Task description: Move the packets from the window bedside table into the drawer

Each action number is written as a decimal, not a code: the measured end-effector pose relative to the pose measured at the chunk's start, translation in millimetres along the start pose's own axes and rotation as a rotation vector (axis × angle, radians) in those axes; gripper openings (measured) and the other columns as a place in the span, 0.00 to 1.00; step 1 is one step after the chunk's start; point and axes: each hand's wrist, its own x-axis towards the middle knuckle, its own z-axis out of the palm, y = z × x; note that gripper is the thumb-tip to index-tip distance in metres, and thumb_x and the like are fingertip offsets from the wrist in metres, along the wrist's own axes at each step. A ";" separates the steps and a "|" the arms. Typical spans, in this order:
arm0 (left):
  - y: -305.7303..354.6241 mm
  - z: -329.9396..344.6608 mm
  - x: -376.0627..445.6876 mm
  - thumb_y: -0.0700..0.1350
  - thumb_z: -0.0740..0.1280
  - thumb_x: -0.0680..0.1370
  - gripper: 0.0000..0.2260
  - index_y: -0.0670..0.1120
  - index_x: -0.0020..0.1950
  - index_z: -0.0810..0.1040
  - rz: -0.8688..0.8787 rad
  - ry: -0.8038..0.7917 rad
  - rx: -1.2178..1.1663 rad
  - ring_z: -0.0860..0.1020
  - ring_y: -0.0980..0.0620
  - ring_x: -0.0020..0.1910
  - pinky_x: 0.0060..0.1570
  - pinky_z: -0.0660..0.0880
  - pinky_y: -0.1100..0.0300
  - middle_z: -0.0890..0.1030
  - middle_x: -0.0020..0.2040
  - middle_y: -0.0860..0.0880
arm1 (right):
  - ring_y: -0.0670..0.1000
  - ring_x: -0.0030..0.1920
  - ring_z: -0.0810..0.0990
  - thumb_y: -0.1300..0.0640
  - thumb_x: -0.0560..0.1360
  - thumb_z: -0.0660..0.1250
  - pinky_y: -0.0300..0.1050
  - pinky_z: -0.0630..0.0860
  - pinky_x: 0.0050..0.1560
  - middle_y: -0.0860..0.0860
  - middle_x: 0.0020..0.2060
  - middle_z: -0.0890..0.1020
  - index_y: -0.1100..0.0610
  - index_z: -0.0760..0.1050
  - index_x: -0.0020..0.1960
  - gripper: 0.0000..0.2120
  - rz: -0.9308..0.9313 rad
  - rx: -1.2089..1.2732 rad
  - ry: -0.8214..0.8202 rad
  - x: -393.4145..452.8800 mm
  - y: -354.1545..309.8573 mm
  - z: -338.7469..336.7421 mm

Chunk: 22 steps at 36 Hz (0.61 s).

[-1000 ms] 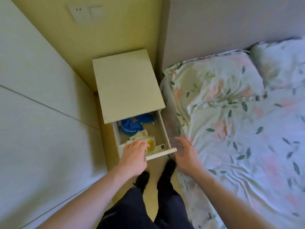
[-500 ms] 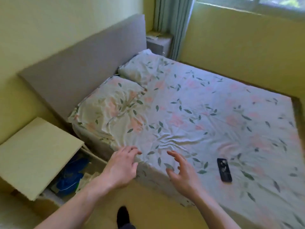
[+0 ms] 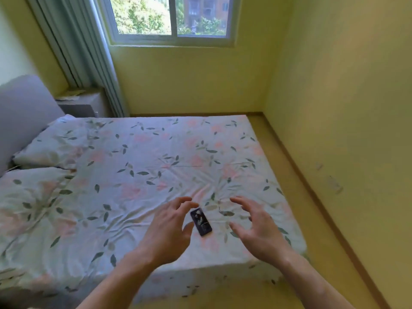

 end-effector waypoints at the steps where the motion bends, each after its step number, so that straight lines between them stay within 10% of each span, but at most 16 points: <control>1: 14.1 4.2 11.2 0.51 0.62 0.83 0.19 0.61 0.74 0.65 0.019 -0.014 0.014 0.62 0.55 0.75 0.75 0.58 0.57 0.61 0.77 0.62 | 0.40 0.72 0.67 0.50 0.77 0.70 0.46 0.67 0.74 0.37 0.72 0.67 0.41 0.67 0.74 0.27 0.004 0.004 0.022 -0.2 9.5 -15.1; 22: 305.0 140.3 327.7 0.52 0.64 0.81 0.20 0.60 0.73 0.66 0.266 -0.007 0.039 0.66 0.54 0.73 0.75 0.63 0.51 0.64 0.76 0.58 | 0.40 0.73 0.65 0.51 0.78 0.70 0.46 0.64 0.76 0.33 0.72 0.65 0.38 0.67 0.73 0.26 0.146 -0.001 0.248 85.6 241.1 -349.6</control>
